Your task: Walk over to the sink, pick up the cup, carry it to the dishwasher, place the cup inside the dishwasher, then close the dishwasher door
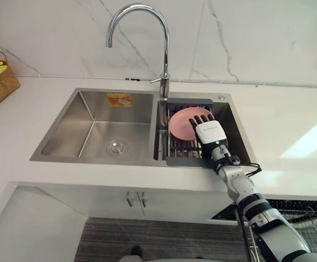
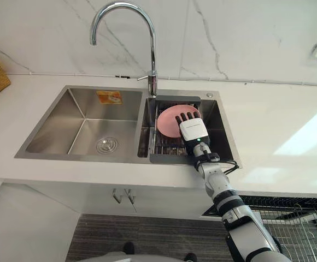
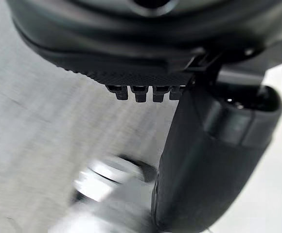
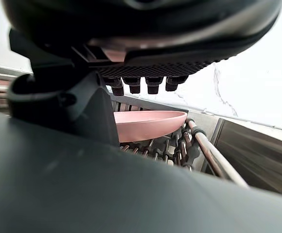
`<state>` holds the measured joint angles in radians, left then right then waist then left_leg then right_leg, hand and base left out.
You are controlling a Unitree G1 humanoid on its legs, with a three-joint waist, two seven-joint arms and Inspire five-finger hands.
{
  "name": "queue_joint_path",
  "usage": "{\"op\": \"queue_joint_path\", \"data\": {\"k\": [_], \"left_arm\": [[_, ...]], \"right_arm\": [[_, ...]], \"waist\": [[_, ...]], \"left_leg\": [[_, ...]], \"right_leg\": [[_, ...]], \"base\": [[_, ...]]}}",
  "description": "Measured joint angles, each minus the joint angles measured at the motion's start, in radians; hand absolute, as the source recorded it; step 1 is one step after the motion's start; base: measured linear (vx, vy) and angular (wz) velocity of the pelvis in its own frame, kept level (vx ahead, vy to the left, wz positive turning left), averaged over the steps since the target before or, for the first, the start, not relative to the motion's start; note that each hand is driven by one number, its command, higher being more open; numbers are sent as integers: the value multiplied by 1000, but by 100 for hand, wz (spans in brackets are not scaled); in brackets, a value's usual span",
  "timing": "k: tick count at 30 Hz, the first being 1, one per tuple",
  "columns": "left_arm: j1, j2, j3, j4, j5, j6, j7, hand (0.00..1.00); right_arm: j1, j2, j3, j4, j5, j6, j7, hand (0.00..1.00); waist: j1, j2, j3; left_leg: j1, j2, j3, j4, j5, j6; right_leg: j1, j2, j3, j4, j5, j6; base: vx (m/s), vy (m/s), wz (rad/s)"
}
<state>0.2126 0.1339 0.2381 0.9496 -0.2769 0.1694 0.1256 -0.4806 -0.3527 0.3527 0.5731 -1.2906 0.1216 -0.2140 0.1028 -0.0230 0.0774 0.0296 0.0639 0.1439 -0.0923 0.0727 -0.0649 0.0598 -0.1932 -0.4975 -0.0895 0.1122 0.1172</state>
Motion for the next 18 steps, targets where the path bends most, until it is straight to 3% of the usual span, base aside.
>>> {"op": "queue_joint_path", "data": {"k": [1,6,18], "left_arm": [[-25,-2,0,-4,-1,-11,0,100],[-69,-5,4,-6,-21,-36,1,100],[-53,-8,50,0,-18,-48,5,100]], "right_arm": [[-6,-1,9,7,-1,0,-15,0],[-9,0,31,7,-17,-6,-44,0],[-36,-11,67,46,-37,6,-69,0]], "waist": [[0,0,0],[-9,-1,0],[-10,-2,0]], "left_leg": [[-2,1,0,0,1,-1],[-3,2,-2,0,1,-1],[-15,5,-17,0,6,-7]], "right_leg": [[-2,1,0,0,0,0],[-2,2,-2,0,-1,0],[-5,5,-16,-1,-5,3]], "base": [[0,0,0],[0,0,0],[-2,3,3]]}}
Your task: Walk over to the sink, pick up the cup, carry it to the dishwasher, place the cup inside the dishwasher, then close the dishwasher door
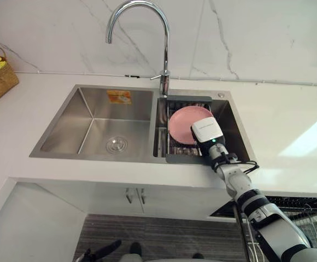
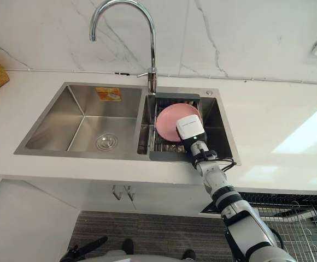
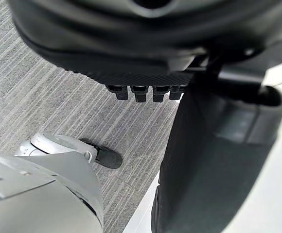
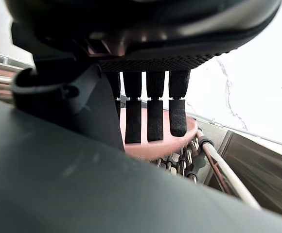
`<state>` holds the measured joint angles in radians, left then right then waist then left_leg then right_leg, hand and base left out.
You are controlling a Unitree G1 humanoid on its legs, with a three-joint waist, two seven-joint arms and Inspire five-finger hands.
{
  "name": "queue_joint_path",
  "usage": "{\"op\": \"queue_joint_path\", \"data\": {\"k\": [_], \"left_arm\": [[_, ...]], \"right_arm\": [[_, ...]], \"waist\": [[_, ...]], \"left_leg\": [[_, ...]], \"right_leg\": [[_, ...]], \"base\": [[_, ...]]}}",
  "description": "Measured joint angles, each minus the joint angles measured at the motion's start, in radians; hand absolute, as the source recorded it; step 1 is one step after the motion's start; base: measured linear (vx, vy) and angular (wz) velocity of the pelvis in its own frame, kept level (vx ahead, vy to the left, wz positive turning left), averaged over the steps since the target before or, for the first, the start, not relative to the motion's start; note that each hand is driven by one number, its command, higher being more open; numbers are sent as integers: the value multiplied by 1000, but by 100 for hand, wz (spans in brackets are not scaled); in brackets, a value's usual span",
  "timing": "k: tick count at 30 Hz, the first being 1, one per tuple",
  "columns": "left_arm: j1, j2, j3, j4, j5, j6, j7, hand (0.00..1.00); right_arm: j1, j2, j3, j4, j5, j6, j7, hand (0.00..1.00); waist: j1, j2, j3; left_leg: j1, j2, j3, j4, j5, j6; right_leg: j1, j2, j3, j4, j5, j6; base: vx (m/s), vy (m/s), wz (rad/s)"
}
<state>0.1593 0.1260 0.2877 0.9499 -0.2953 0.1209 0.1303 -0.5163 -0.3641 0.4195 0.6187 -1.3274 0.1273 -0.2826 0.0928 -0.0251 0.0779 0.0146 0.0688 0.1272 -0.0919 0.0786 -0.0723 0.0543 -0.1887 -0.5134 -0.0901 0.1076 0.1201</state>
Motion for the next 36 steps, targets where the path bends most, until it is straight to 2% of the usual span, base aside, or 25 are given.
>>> {"op": "queue_joint_path", "data": {"k": [6,13,17,21,26,29,30,33,36], "left_arm": [[0,0,1,0,2,-20,-1,100],[-4,0,17,0,2,-43,-1,100],[-11,-1,17,0,2,-45,0,100],[-12,-1,17,-1,0,-44,5,100],[-15,-7,16,-1,-1,-42,24,100],[-20,-13,14,-3,-2,-38,29,100],[-22,-14,12,-4,-2,-38,31,100],[-25,-24,6,-4,-3,-33,39,100],[-25,-28,-6,-4,-3,-17,47,100]], "right_arm": [[0,0,3,-1,27,-1,-55,0],[0,-8,3,-18,75,-37,-106,0],[0,-34,-17,-68,205,-32,-203,0],[-16,-35,-132,-105,453,-21,-279,0],[-22,-34,-265,-103,664,-12,-335,0],[-22,-32,-301,-95,715,-12,-345,0],[-22,-32,-303,-93,715,-12,-346,100],[-22,-20,-305,-92,716,-12,-333,100],[-22,-20,-305,-91,715,-17,-264,100]], "waist": [[-3,0,0],[-22,4,5],[-26,19,17],[-25,25,21],[-27,25,21],[-30,25,21],[-31,25,21],[-31,25,21],[-31,25,21]], "left_leg": [[-5,6,2,0,0,0],[-5,16,8,5,2,-2],[-5,17,16,5,3,-2],[-3,15,18,5,5,2],[7,14,20,5,5,5],[13,14,21,5,4,5],[13,14,22,5,4,5],[14,14,23,5,5,5],[14,15,23,5,6,3]], "right_leg": [[-6,4,3,0,0,0],[-10,10,10,0,3,-4],[-16,12,19,0,9,-12],[-16,14,25,4,10,-11],[-9,14,29,4,14,-11],[-4,14,29,4,14,-11],[-4,14,29,4,14,-11],[-4,14,30,4,14,-11],[-5,14,30,0,14,-12]], "base": [[1,0,-1],[9,-4,-2],[0,0,-5],[27,-1,-1],[21,1,-1],[0,0,0],[0,0,0],[-40,0,-2],[-42,3,0]]}}
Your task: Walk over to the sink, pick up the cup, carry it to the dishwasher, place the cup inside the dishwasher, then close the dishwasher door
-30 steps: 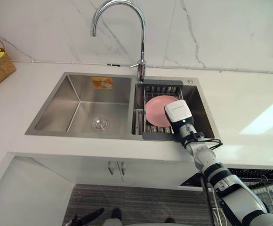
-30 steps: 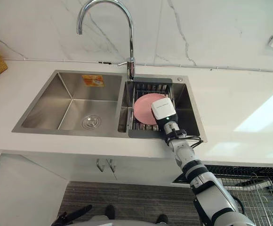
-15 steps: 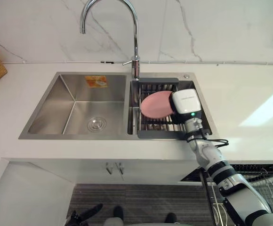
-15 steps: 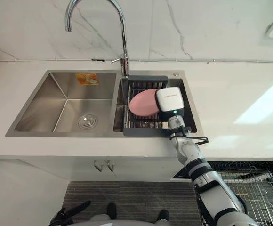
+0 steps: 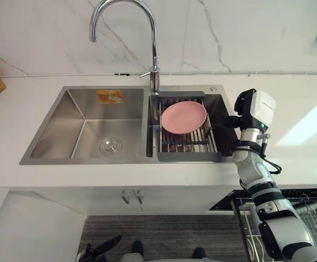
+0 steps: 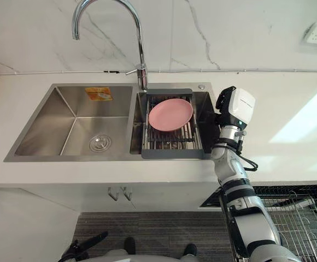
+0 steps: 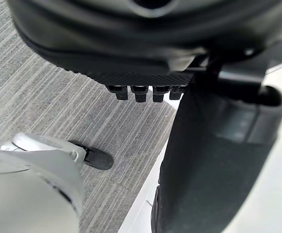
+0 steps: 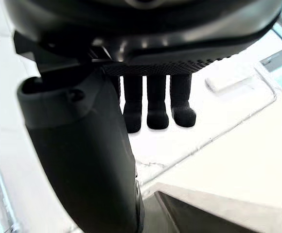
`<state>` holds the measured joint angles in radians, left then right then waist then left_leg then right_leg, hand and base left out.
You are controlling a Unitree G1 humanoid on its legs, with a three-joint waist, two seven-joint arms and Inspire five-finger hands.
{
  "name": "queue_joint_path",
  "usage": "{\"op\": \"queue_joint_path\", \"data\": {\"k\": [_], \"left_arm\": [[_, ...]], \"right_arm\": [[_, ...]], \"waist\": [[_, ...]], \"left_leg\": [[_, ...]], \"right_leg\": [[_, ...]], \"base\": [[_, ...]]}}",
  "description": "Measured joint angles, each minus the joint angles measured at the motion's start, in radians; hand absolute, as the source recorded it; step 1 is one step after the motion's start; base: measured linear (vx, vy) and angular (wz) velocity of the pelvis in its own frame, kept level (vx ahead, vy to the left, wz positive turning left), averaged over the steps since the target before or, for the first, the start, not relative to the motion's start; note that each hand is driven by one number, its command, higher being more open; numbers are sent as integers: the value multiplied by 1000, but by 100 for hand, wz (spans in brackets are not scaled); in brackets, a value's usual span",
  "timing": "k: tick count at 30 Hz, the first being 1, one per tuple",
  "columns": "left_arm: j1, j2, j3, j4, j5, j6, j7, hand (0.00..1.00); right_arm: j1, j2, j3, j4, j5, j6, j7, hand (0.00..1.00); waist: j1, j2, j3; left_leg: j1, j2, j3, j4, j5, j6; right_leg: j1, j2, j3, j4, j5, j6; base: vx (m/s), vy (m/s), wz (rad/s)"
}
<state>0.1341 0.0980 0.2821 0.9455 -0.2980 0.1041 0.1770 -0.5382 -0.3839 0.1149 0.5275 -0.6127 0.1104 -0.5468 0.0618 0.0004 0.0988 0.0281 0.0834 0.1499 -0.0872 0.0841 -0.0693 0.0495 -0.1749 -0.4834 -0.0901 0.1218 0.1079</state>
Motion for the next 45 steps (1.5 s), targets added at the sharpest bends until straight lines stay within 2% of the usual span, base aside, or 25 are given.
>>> {"op": "queue_joint_path", "data": {"k": [4,7,9,13,15,22,23,29,36,40,45], "left_arm": [[3,0,0,-2,0,7,10,100],[9,0,4,-6,0,11,14,100],[13,1,5,-17,0,23,15,100],[10,5,5,-46,0,35,15,100],[0,8,5,-46,1,36,13,100],[0,11,5,-46,3,43,6,100],[16,18,5,-46,5,43,-8,100],[20,18,5,-46,5,43,-11,100],[76,-11,-7,-95,6,60,-72,100],[91,-48,-6,-141,5,85,-105,100],[102,-36,-26,-153,5,86,-117,100]], "right_arm": [[0,-2,0,-2,-1,-18,51,100],[0,-10,0,-52,-1,-52,132,100],[4,-30,0,-123,-1,-103,204,100],[21,-74,0,-207,-1,-177,287,100],[40,-89,1,-237,3,-199,330,100],[144,-91,0,-309,145,-203,441,100],[276,-84,-94,-419,199,-233,449,100],[286,-79,-111,-438,214,-232,462,100],[375,-9,-216,-656,458,-210,636,100],[394,-3,-204,-753,454,-203,740,100],[390,-7,-171,-760,244,-234,741,100]], "waist": [[-4,0,0],[-13,0,0],[-22,0,0],[-24,-1,-1],[-25,-2,-2],[-35,-12,-8],[-56,-20,-28],[-55,-21,-29],[-52,-23,-57],[-48,-22,-57],[-40,-25,-59]], "left_leg": [[0,1,0,-1,-2,-4],[-2,3,4,0,-2,-4],[-1,3,10,0,-2,0],[3,2,18,0,-3,1],[6,1,21,0,-4,2],[10,1,21,0,-4,2],[19,6,32,-1,-5,1],[19,7,33,-1,-5,1],[18,6,30,-5,-5,1],[22,3,17,-7,-7,-3],[33,9,-5,-7,-2,-3]], "right_leg": [[0,0,5,0,0,0],[-5,0,11,0,0,0],[-7,0,16,0,0,0],[-8,0,22,4,1,0],[-7,0,22,4,1,0],[-3,0,19,4,1,0],[1,2,34,4,1,0],[0,2,37,5,1,0],[2,0,36,6,1,-1],[7,-7,26,28,-10,3],[19,-11,12,57,-32,1]], "base": [[0,0,0],[13,-2,-3],[41,-3,-6],[35,-2,-6],[13,-2,-3],[0,0,0],[0,0,0],[0,0,0],[0,0,1],[-10,2,9],[-43,-3,11]]}}
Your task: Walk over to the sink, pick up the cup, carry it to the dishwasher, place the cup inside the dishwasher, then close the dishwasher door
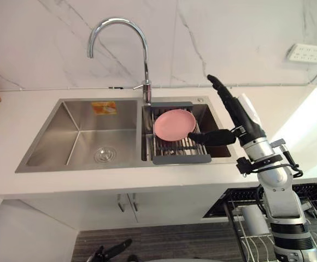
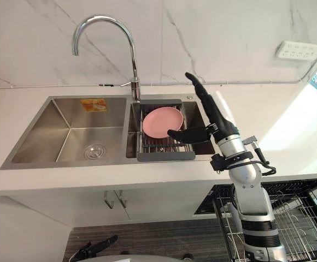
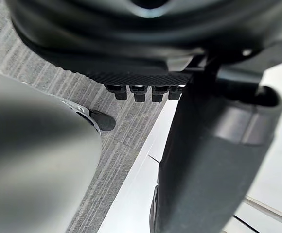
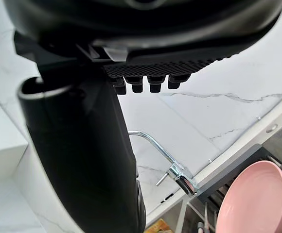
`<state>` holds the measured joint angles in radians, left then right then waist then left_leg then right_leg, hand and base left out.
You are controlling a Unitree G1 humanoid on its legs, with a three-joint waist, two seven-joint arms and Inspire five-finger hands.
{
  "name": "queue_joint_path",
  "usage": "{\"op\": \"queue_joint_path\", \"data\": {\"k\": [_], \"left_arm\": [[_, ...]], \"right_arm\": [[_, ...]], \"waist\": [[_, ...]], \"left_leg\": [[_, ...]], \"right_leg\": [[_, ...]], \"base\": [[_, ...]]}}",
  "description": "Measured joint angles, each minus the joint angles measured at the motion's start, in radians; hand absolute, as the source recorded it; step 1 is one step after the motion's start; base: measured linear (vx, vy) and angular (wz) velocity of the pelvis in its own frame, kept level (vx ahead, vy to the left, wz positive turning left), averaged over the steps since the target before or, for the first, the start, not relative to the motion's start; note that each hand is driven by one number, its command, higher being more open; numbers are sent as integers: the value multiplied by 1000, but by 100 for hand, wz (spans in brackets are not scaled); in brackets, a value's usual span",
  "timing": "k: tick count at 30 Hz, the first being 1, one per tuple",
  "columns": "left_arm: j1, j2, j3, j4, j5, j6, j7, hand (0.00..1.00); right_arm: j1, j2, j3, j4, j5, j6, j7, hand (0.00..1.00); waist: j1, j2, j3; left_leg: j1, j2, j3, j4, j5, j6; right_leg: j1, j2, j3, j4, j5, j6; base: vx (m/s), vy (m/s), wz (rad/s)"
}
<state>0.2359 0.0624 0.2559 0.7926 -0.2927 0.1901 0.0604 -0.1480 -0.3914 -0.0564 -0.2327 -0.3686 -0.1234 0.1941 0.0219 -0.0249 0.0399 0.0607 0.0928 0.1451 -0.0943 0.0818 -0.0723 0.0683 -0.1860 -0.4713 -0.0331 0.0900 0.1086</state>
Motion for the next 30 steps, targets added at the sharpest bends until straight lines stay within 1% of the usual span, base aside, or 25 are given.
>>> {"op": "queue_joint_path", "data": {"k": [2,4,6,8,10,14,17,22,28,30], "left_arm": [[3,5,0,1,0,3,6,100],[6,11,0,6,5,5,6,100],[6,20,0,26,18,8,6,100],[6,28,0,45,18,15,6,100],[12,37,0,48,18,25,6,100],[8,49,-8,50,18,31,6,100],[-9,54,-18,54,18,43,6,100],[-33,64,-30,71,17,47,4,100],[-40,68,-42,75,17,46,5,100],[-43,68,-46,75,17,45,5,100]], "right_arm": [[-1,-10,9,2,-96,-1,-4,100],[-12,-34,30,22,-215,-2,-23,100],[-31,-52,45,49,-301,0,-29,100],[-49,-58,58,73,-345,2,-31,100],[-72,-69,82,108,-416,3,-42,100],[-105,-80,127,185,-475,5,-50,100],[-131,-81,167,250,-502,6,-64,100],[-171,-80,241,418,-577,18,-85,100],[-219,-78,269,535,-639,56,-144,100],[-227,-76,271,548,-656,66,-163,100]], "waist": [[10,-1,0],[13,-3,-1],[14,-7,-2],[16,-11,-3],[19,-22,-5],[22,-37,-12],[35,-37,-12],[35,-38,-11],[40,-37,-6],[40,-36,1]], "left_leg": [[0,6,-3,0,2,-1],[0,11,-12,0,5,-5],[-2,16,-23,0,8,-10],[-3,19,-26,0,10,-13],[-9,24,-35,-1,13,-19],[-17,27,-55,-1,15,-21],[-20,28,-66,0,18,-20],[-31,10,-94,0,22,-16],[-34,-2,-108,0,22,-14],[-33,-4,-110,0,21,-14]], "right_leg": [[1,4,-2,0,-4,0],[6,9,-11,0,-7,-3],[10,14,-22,0,-12,-4],[11,17,-26,-1,-14,-6],[11,23,-34,-1,-17,-8],[15,27,-53,-1,-16,-17],[17,29,-54,-2,-16,-17],[25,25,-80,-6,-18,-14],[32,15,-93,-7,-20,-8],[35,13,-95,-7,-22,-6]], "base": [[-18,-15,2],[-24,-38,10],[-11,-37,13],[3,-33,7],[11,-31,9],[16,-25,15],[20,-19,10],[-5,0,17],[1,3,9],[2,-3,3]]}}
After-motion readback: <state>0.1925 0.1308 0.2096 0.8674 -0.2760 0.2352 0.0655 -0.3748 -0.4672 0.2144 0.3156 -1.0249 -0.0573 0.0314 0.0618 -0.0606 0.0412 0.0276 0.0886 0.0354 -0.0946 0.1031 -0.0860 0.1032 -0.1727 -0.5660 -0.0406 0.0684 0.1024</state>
